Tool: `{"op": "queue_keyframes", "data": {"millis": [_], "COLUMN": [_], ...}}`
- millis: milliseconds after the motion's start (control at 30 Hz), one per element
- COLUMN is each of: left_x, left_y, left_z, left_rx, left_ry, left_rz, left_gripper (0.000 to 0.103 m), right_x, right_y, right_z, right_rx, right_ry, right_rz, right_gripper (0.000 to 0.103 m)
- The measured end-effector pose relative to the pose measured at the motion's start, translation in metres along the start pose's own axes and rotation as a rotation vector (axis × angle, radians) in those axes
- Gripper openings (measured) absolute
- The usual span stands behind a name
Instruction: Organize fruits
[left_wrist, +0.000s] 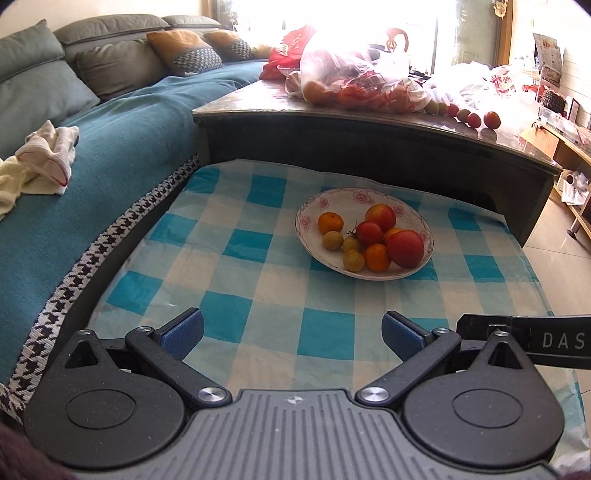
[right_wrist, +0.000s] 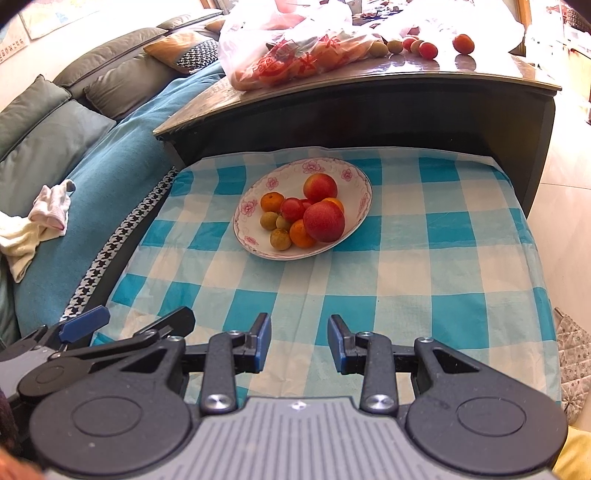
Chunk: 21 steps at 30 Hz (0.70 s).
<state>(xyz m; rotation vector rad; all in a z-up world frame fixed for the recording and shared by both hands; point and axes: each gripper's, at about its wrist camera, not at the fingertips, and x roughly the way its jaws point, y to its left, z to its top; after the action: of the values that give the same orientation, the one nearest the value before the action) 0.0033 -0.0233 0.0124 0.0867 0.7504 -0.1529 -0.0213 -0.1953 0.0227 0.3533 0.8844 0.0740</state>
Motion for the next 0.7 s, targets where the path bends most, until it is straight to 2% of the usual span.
{"op": "queue_keyframes", "data": {"millis": [700], "left_x": [0.0094], "left_y": [-0.0003], "left_z": [-0.0028], "left_rx": [-0.004], "left_ry": [0.033], "left_rz": [0.014], "left_gripper": [0.103], "right_x": [0.008], "right_y": [-0.0003], "right_z": [-0.0005], "right_rx": [-0.004], "right_ry": [0.028], "right_rz": [0.001], "right_gripper": [0.035]}}
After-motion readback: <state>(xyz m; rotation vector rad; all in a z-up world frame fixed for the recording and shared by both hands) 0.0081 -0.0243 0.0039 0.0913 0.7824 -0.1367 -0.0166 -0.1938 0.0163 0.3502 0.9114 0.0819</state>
